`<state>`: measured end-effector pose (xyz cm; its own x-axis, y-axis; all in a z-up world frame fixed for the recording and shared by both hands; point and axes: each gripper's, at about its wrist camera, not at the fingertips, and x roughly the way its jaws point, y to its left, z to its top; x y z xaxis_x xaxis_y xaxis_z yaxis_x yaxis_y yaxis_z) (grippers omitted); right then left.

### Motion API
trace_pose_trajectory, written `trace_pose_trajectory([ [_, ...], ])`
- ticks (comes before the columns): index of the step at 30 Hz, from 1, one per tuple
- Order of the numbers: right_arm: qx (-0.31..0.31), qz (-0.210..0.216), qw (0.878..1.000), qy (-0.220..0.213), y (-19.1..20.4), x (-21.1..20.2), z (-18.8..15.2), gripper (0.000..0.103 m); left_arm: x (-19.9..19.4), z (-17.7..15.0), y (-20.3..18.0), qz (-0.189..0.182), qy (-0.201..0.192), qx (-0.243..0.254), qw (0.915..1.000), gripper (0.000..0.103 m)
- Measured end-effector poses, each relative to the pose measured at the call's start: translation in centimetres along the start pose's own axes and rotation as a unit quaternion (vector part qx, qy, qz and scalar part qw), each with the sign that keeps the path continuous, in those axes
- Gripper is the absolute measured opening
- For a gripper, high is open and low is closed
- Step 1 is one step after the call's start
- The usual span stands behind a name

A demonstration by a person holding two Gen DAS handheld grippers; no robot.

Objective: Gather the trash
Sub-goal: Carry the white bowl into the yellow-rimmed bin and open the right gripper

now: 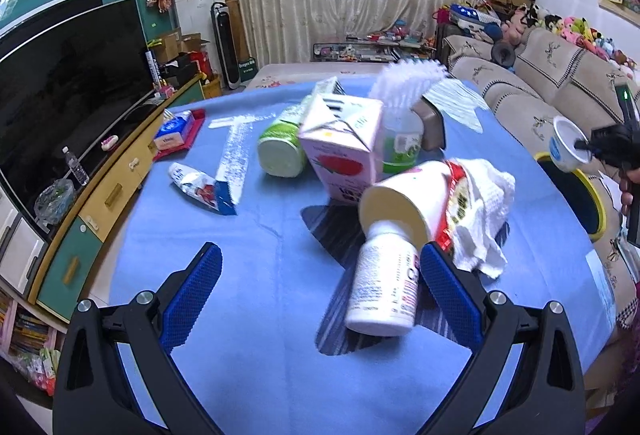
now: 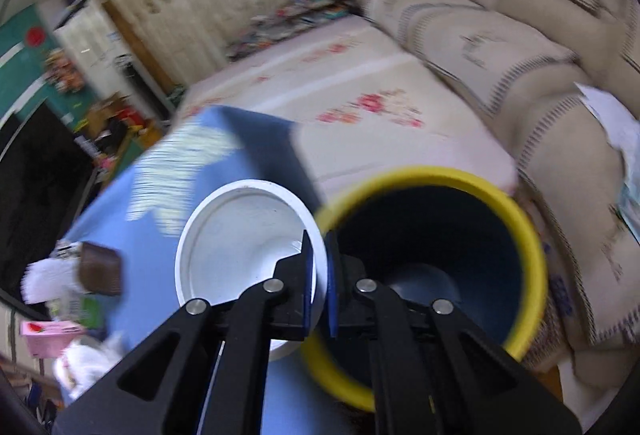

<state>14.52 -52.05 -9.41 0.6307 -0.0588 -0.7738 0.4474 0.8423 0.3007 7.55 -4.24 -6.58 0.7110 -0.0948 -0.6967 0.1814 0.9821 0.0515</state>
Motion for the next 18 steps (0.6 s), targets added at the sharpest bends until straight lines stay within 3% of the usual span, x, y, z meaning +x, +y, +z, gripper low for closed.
trace_pose_trajectory([
  [5,0.020,-0.067,0.997,0.033,-5.5,3.0,-0.7,0.006,0.8,-0.4,-1.5,-0.009,0.014,0.013,0.9998,0.098],
  [11,0.011,-0.107,0.991,0.084,-7.6,7.2,-2.6,0.007,1.9,-0.6,-2.7,-0.020,0.032,0.028,0.9989,0.098],
  [14,0.008,-0.117,0.988,0.105,-7.6,9.2,-2.9,0.012,2.5,-0.9,-3.0,-0.021,0.042,0.034,0.9983,0.098],
  [16,0.009,-0.122,0.986,0.110,-7.7,9.9,-3.2,0.022,2.7,-1.0,-3.0,-0.021,0.047,0.038,0.9979,0.098],
  [18,0.008,-0.122,0.987,0.106,-7.6,9.8,-3.4,0.023,2.9,-1.2,-3.1,-0.022,0.050,0.043,0.9976,0.098],
])
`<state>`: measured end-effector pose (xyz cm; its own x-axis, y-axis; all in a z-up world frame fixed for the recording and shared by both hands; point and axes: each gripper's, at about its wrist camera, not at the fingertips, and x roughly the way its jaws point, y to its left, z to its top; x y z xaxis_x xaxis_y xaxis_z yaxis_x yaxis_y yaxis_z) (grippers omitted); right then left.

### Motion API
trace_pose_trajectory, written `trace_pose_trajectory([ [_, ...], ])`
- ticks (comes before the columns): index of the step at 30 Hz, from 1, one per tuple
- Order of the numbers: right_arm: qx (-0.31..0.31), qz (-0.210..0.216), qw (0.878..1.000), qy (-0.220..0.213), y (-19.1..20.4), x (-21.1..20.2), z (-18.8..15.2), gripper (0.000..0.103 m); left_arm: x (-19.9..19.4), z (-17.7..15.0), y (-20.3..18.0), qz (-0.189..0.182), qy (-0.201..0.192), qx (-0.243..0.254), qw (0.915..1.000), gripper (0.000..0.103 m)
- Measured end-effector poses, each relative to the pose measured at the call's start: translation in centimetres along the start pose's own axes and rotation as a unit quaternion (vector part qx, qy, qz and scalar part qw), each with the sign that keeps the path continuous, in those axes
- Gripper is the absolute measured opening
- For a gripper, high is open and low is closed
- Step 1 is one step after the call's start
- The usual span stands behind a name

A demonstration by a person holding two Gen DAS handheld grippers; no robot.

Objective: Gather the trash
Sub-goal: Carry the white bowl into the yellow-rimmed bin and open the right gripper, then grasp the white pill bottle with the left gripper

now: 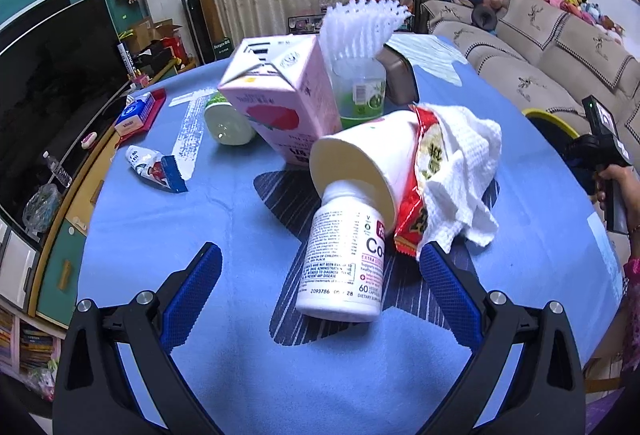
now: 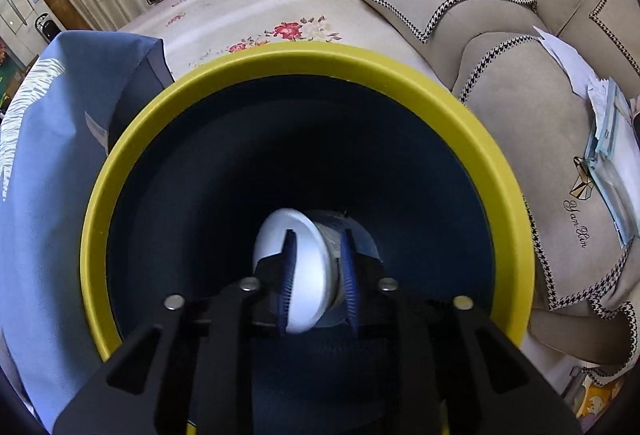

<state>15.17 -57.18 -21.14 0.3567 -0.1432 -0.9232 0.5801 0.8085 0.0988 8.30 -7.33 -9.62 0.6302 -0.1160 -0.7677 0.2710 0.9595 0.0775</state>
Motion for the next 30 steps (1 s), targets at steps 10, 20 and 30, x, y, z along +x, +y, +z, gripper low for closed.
trace_pose_trajectory([
  [10,-0.013,0.047,0.997,-0.053,0.6,-5.3,-2.6,0.036,1.7,-0.3,-0.9,-0.003,0.019,0.031,0.9993,0.097],
  [20,-0.018,0.089,0.993,-0.071,0.4,-8.6,-5.4,0.042,3.3,-1.0,-0.3,-0.006,0.040,0.056,0.9976,0.075],
  [30,-0.021,0.110,0.990,-0.083,1.1,-10.2,-6.6,0.043,4.1,-1.0,0.0,-0.032,0.037,0.053,0.9974,0.062],
])
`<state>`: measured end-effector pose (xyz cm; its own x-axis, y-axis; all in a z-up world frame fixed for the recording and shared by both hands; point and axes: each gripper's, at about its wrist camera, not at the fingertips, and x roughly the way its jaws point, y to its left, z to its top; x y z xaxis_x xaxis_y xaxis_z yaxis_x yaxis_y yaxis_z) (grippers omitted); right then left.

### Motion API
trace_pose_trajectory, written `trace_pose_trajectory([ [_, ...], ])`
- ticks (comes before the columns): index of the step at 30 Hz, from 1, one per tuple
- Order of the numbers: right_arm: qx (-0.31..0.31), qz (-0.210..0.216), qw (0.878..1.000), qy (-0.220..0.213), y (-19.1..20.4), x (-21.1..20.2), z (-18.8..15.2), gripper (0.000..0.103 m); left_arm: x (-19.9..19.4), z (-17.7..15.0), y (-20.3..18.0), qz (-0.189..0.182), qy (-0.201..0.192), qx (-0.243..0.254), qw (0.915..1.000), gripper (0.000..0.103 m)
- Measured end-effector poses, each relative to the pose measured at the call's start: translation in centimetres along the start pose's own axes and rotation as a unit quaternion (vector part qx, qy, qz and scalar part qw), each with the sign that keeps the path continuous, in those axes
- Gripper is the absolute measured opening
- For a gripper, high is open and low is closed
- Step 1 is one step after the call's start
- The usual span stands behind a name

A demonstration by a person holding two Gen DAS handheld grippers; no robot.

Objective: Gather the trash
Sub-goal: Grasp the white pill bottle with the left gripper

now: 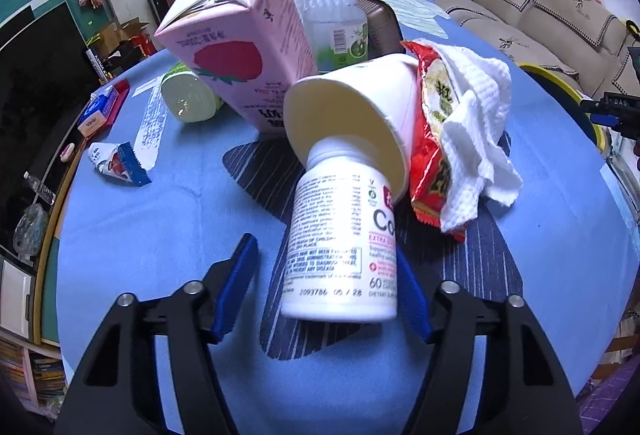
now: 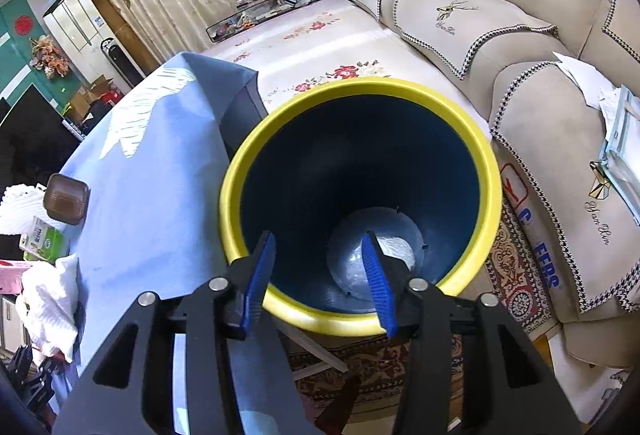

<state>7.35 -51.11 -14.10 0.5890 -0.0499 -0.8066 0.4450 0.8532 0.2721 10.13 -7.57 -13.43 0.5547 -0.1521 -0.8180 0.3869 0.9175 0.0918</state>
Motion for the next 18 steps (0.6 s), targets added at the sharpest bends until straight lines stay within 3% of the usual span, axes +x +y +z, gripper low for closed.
trace_pose_trajectory([
  [3,0.000,0.005,1.000,0.001,0.1,0.0,-0.5,0.043,0.0,0.0,0.0,-0.014,0.002,-0.002,0.9999,0.049],
  [18,0.001,0.018,1.000,0.006,0.4,0.1,-1.5,0.043,-4.4,-0.9,0.9,-0.006,-0.026,-0.008,0.9996,0.047],
])
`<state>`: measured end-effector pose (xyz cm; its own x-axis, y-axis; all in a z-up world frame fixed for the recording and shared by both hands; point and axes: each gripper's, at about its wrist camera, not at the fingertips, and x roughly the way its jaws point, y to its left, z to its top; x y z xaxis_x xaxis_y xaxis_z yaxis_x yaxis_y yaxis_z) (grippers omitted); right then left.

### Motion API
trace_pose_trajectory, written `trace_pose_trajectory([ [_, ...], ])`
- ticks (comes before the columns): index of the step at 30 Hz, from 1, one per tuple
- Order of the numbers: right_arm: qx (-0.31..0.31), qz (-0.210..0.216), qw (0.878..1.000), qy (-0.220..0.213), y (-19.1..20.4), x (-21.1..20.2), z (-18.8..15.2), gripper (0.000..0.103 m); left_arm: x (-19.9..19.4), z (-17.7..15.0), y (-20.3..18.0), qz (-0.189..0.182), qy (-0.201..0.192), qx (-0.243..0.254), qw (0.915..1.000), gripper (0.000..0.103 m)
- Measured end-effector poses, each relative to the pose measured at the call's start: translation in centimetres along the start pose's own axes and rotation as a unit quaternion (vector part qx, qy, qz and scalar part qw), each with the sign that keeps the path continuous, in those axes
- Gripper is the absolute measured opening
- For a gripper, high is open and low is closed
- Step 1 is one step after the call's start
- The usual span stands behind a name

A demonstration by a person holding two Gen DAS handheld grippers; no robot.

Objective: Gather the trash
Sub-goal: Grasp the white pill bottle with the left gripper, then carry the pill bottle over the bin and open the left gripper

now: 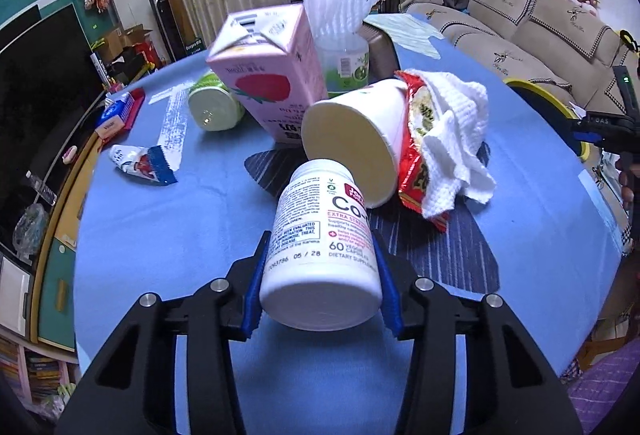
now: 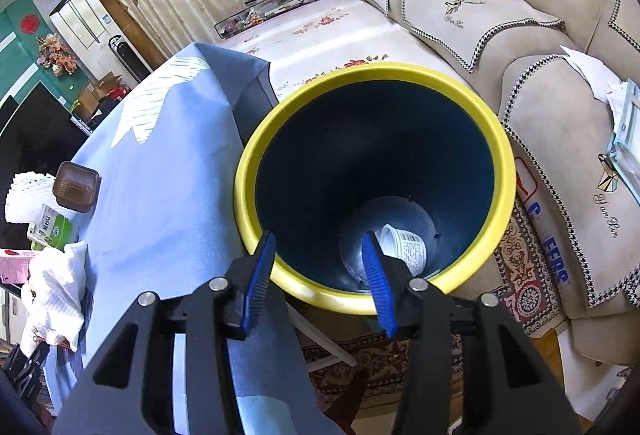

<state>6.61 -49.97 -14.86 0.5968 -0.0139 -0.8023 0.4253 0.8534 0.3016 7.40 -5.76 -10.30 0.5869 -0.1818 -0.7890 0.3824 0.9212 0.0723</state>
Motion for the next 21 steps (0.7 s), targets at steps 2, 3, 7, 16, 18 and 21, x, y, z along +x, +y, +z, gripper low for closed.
trace_pose_trajectory([
  [2,0.000,0.001,1.000,0.001,0.0,0.1,-0.2,0.043,-0.8,-0.1,0.0,-0.005,-0.005,0.000,1.0000,0.047],
  [3,-0.001,0.002,1.000,0.002,0.1,0.1,-0.2,0.043,-1.2,-0.1,-0.2,-0.006,-0.009,0.002,0.9999,0.047],
  [7,-0.001,0.004,1.000,0.002,0.0,0.0,-0.4,0.043,-3.3,0.4,-0.8,-0.015,-0.032,0.010,0.9993,0.047],
  [16,-0.008,-0.002,1.000,-0.024,-0.1,-2.0,-0.3,0.043,-4.7,3.8,-5.1,-0.067,-0.059,0.043,0.9951,0.047],
  [18,-0.008,-0.006,1.000,-0.029,-0.4,-2.5,-0.3,0.043,-4.3,4.9,-6.6,-0.079,-0.061,0.050,0.9937,0.047],
  [21,-0.004,-0.012,0.999,-0.035,-1.1,-3.0,-0.3,0.043,-3.6,6.4,-8.5,-0.100,-0.061,0.060,0.9913,0.047],
])
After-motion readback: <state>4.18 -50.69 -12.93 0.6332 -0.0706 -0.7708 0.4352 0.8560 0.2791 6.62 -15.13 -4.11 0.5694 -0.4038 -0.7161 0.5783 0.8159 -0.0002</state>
